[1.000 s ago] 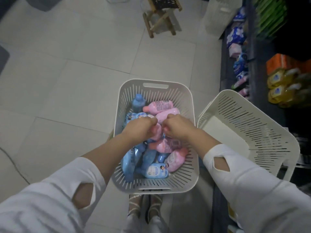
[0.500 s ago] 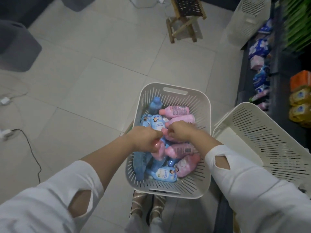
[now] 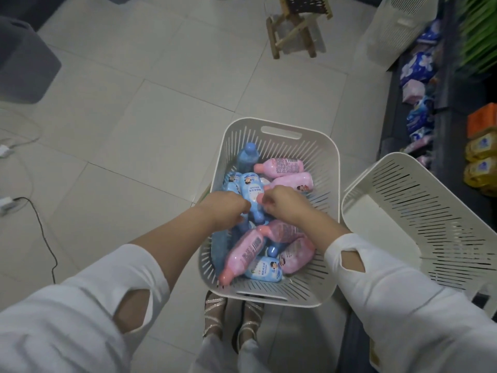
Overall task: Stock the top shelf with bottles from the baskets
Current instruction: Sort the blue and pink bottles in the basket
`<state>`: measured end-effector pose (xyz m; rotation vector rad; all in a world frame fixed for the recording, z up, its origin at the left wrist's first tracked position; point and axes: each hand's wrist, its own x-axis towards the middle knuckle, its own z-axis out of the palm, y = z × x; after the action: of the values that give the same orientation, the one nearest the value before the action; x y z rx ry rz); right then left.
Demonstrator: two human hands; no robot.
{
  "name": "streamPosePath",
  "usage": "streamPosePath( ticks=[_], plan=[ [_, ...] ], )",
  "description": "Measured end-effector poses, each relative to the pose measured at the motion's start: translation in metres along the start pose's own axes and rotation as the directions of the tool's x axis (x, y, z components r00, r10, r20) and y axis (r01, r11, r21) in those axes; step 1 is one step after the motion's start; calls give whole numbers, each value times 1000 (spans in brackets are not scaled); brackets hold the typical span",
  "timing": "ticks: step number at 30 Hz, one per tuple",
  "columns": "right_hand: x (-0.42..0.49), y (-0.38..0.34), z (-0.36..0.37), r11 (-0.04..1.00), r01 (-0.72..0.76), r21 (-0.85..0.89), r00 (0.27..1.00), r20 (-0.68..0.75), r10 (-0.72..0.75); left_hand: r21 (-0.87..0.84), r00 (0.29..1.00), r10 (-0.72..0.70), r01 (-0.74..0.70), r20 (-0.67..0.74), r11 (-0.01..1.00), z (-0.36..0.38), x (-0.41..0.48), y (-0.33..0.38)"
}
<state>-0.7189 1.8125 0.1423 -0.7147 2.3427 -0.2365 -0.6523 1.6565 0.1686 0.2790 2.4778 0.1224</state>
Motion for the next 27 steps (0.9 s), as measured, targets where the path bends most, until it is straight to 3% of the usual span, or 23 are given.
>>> streamPosePath(
  ticks=[5,13,18,27],
  plan=[
    [4,8,2,994,-54,98,992,-112,65,162,999,38,-40,18,986,8,22,1],
    [43,9,13,968,-100,231,986,-108,128,222,998,-51,44,26,974,27,53,-5],
    [72,1,15,962,-173,213,983,-14,180,249,999,-48,45,6,967,29,59,-8],
    [99,-14,18,939,-304,160,948,149,282,283,982,-186,172,24,944,26,66,-8]
  ],
)
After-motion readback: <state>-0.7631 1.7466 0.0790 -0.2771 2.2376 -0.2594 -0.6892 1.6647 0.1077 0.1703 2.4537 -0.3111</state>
